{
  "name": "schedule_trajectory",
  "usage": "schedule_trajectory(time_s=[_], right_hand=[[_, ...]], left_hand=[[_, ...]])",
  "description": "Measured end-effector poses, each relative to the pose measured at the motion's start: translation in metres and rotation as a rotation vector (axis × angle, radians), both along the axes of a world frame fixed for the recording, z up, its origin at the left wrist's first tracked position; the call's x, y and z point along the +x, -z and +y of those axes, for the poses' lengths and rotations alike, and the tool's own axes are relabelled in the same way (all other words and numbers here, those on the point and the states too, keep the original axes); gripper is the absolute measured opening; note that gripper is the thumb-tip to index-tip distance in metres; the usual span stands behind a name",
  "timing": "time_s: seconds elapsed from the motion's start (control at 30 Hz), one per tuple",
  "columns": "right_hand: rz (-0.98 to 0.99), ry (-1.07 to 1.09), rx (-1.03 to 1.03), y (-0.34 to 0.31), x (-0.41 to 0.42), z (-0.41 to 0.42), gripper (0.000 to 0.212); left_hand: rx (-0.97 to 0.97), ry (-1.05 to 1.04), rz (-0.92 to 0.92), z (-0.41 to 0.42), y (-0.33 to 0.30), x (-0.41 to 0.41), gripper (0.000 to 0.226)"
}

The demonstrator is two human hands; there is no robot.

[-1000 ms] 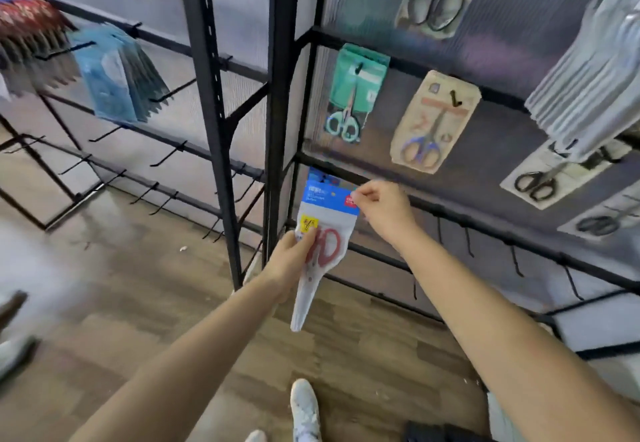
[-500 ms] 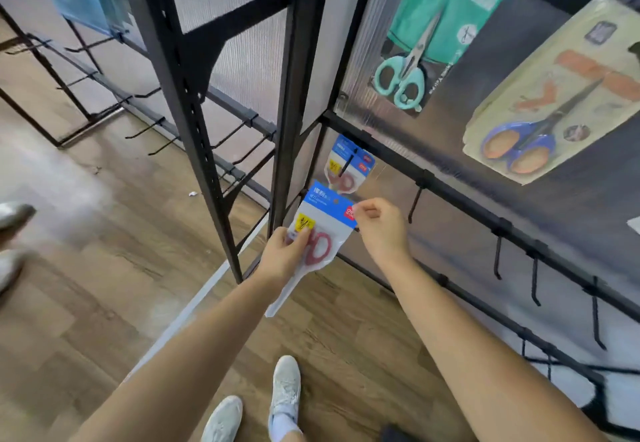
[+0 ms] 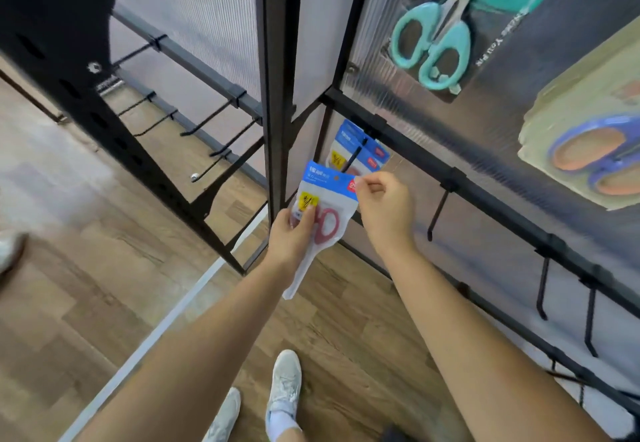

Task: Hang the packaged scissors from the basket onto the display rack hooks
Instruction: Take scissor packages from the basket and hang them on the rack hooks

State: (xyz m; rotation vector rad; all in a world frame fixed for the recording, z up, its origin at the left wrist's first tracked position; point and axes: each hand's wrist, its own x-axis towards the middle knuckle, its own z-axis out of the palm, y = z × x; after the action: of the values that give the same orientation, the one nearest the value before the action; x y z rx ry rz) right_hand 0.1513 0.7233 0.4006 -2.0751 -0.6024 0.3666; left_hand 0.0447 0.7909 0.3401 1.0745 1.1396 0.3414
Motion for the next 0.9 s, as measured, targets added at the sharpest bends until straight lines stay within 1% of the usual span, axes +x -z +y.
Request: schedule_trajectory(time_s=[0.07,0.2,0.3,0.47,0.63,0.7,0.9], right_hand=[[-0.027,-0.026,0.016,0.003,0.0,-0.002,0.011],[-0.121,-0.034,0.012,0.012,0.0,-0.004,0.009],[-0.194,-0.01,0.035,0.016,0.0,-0.006,0.007],[-0.253,0.002,0.071,0.013,-0.005,-0.008,0.006],[-0.267,0.027,0.065,0.016,-0.003,-0.001,0.008],[-0.237,0.058,0.061,0.018,-0.001,0.001,0.007],[-0.204,0.095,-0.001,0.022,0.023,0.011,0.007]], left_hand=[[-0.007,0.002,-0.024,0.0,0.003,0.004,0.035],[0.005,-0.012,-0.04,-0.001,0.001,0.009,0.019],[-0.014,-0.007,-0.085,0.0,0.001,0.011,0.018],[-0.093,-0.006,-0.142,0.004,-0.004,0.013,0.013],[-0.121,0.012,-0.122,0.009,-0.002,0.013,0.014],[-0.127,0.032,-0.115,0.01,0.0,0.013,0.014],[-0.077,0.087,-0.084,0.021,0.0,0.03,0.014]])
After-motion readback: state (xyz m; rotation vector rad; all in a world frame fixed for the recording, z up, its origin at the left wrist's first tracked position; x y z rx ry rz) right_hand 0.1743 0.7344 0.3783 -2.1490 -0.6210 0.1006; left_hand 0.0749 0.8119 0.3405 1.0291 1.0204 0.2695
